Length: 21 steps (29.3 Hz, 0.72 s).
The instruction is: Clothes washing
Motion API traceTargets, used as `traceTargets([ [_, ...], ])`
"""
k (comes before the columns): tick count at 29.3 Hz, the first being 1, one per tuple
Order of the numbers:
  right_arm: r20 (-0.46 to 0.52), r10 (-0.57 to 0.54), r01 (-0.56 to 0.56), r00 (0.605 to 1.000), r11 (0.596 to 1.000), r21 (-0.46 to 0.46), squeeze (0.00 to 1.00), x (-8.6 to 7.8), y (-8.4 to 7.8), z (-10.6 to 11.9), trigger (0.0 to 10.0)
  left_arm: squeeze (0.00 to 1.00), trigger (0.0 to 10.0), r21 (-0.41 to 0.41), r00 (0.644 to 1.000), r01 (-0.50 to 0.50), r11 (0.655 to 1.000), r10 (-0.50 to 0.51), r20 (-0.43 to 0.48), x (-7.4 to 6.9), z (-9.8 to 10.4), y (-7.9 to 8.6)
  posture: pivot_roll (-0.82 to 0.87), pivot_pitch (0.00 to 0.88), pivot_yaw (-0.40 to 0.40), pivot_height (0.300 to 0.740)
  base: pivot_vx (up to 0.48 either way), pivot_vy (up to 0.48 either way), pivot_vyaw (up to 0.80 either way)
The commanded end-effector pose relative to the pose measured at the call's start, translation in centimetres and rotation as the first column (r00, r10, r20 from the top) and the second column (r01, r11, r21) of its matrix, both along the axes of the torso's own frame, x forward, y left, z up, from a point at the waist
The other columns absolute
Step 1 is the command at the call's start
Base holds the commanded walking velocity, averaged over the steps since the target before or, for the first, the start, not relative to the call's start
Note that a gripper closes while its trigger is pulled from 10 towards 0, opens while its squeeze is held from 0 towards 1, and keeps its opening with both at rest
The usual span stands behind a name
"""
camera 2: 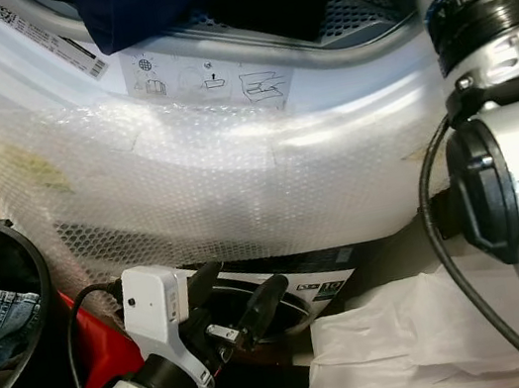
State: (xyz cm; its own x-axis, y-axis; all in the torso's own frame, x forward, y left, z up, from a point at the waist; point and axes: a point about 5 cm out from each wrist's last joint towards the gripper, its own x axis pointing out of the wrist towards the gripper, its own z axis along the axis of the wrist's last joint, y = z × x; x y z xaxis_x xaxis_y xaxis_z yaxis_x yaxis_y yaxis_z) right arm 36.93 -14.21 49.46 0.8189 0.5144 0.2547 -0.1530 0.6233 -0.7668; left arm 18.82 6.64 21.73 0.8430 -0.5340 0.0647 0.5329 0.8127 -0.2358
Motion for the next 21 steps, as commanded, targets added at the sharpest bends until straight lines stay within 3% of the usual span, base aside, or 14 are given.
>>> traceTargets([
  [1,-0.01,-0.007,0.007,1.0,0.999,-0.04,1.0,-0.4,-0.8,0.1,10.0,0.0,10.0,-0.024,0.999,0.04,0.999,-0.04,0.0,-0.2,0.1,-0.4,-0.03,0.217,-0.233,0.74,0.0,0.0,0.0],
  [6,-0.03,-0.034,0.03,0.999,0.992,-0.124,1.0,-0.9,-1.7,-0.6,10.0,0.0,10.0,-0.024,0.999,0.053,0.998,-0.053,0.006,0.0,0.1,-0.4,-0.04,0.209,-0.223,0.74,0.0,0.0,0.0],
  [7,-0.036,-0.036,0.032,0.999,0.993,-0.111,0.0,-0.9,-1.8,-0.6,10.0,0.0,10.0,-0.025,0.998,0.055,0.998,-0.055,0.007,0.1,0.1,-0.4,-0.05,0.208,-0.222,0.74,0.0,0.0,0.0],
  [10,-0.072,-0.03,0.03,0.997,1.0,-0.003,0.0,-1.0,-2.1,-0.8,10.0,0.0,10.0,-0.024,0.998,0.061,0.998,-0.061,0.011,0.2,0.1,-0.4,-0.05,0.2,-0.219,0.74,0.0,0.0,0.0],
  [13,-0.04,-0.038,0.042,0.998,0.993,0.11,0.0,-1.3,-2.0,-1.1,10.0,0.0,10.0,-0.027,0.998,0.065,0.997,-0.065,0.015,0.4,0.1,-0.5,-0.06,0.188,-0.215,0.74,0.0,0.0,0.0],
  [15,-0.015,-0.053,0.055,0.998,0.976,0.208,0.0,-1.4,-1.8,-1.3,10.0,0.0,10.0,-0.03,0.997,0.07,0.997,-0.07,0.018,0.5,0.1,-0.5,-0.06,0.183,-0.214,0.74,0.0,0.0,0.0],
  [16,-0.015,-0.053,0.055,0.998,0.976,0.208,0.0,-1.4,-1.8,-1.3,10.0,0.0,10.0,-0.03,0.997,0.07,0.997,-0.07,0.018,0.5,0.1,-0.5,-0.06,0.183,-0.214,0.74,0.0,0.0,0.0],
  [18,-0.058,0.011,0.008,0.998,0.945,0.328,0.0,-1.7,-1.1,-2.1,10.0,0.0,10.0,-0.034,0.997,0.074,0.997,-0.074,0.023,0.7,0.2,-0.6,-0.07,0.176,-0.213,0.74,0.0,0.0,0.0],
  [21,-0.055,-0.004,0.024,0.999,0.933,0.359,0.0,-2.1,-1.1,-2.5,10.0,0.0,10.0,-0.032,0.997,0.077,0.997,-0.076,0.028,0.9,0.2,-0.6,-0.08,0.166,-0.215,0.74,0.0,0.0,0.0],
])
